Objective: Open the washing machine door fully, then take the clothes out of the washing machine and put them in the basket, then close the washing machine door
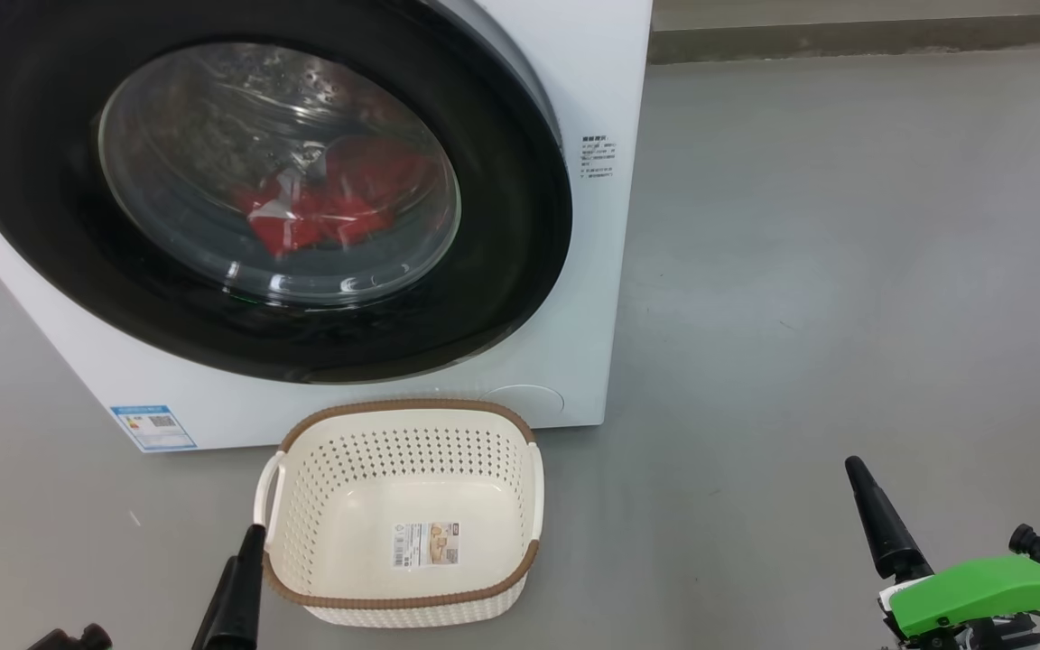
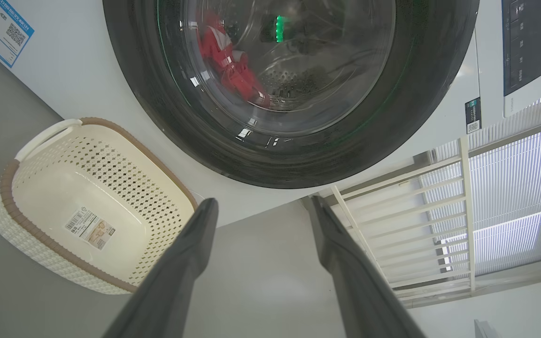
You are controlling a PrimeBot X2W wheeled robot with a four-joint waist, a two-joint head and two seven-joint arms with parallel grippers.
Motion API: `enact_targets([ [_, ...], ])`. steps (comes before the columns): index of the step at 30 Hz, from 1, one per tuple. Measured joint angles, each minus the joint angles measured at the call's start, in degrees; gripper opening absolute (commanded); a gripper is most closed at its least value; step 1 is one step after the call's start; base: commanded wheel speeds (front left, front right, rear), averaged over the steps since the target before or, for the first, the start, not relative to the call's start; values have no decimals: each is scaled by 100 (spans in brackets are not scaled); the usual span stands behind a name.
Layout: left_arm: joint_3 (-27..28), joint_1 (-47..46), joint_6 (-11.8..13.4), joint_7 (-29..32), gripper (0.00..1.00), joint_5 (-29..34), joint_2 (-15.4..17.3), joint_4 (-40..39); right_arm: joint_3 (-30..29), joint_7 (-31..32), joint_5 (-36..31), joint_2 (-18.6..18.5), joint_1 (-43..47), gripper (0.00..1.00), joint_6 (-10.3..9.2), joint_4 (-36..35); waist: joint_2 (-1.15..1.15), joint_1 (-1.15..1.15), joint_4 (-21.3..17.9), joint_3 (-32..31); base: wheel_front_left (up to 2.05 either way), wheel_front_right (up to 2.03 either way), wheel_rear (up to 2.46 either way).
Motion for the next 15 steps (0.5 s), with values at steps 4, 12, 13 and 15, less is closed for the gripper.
enact_targets([
  [4, -10, 7, 0, -52, 100, 319, 2, -29, 22, -63, -299, -15, 1, 100, 0, 4, 0, 0, 13, -1, 0, 0, 0],
  [12, -7, 8, 0, -201, 100, 971, 5, -90, 57, -201, -802, -57, 5, 100, 0, 8, 0, 0, 33, 6, 0, 0, 0],
  [13, -7, 8, 0, -201, 100, 1036, 8, -100, 62, -214, -876, -62, 5, 100, 0, 8, 0, 0, 35, 7, 0, 0, 0],
  [15, -9, 8, 0, -245, 100, 1223, 8, -115, 74, -246, -1006, -68, 7, 100, 0, 8, 0, 0, 39, 7, 0, 0, 0],
])
